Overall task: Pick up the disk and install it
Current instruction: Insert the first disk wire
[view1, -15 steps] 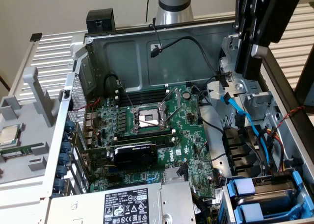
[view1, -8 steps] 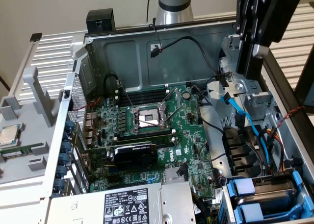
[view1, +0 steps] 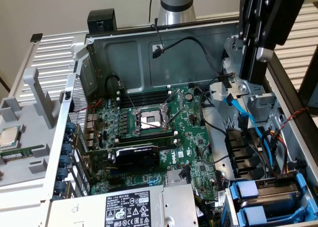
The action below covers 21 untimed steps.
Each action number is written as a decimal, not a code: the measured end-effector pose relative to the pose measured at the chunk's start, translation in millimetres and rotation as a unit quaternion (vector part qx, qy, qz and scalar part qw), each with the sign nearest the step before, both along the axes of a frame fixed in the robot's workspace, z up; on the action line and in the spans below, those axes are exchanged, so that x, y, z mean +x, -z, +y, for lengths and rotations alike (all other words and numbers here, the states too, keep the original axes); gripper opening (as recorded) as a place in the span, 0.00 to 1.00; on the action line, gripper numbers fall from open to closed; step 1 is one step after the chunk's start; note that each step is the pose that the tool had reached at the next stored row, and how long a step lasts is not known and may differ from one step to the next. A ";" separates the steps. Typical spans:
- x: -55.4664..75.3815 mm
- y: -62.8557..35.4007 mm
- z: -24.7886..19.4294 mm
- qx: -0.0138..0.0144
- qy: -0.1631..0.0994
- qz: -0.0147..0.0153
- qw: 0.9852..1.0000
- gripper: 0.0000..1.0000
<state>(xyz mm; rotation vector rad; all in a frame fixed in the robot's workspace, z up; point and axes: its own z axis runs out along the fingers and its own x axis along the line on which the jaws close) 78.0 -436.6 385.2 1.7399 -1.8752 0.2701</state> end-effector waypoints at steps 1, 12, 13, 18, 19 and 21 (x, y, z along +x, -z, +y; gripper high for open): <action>0.0 1.2 0.5 -0.002 0.000 0.000 1.000 0.37; 0.1 10.5 1.8 -0.030 0.000 0.001 1.000 0.37; 0.1 11.9 1.9 -0.031 0.000 0.001 1.000 0.37; -0.1 21.1 2.0 -0.031 0.004 0.002 0.999 0.37; -0.4 23.0 2.1 -0.031 0.006 0.002 0.999 0.37; -1.3 26.7 2.1 -0.032 0.011 0.002 0.999 0.37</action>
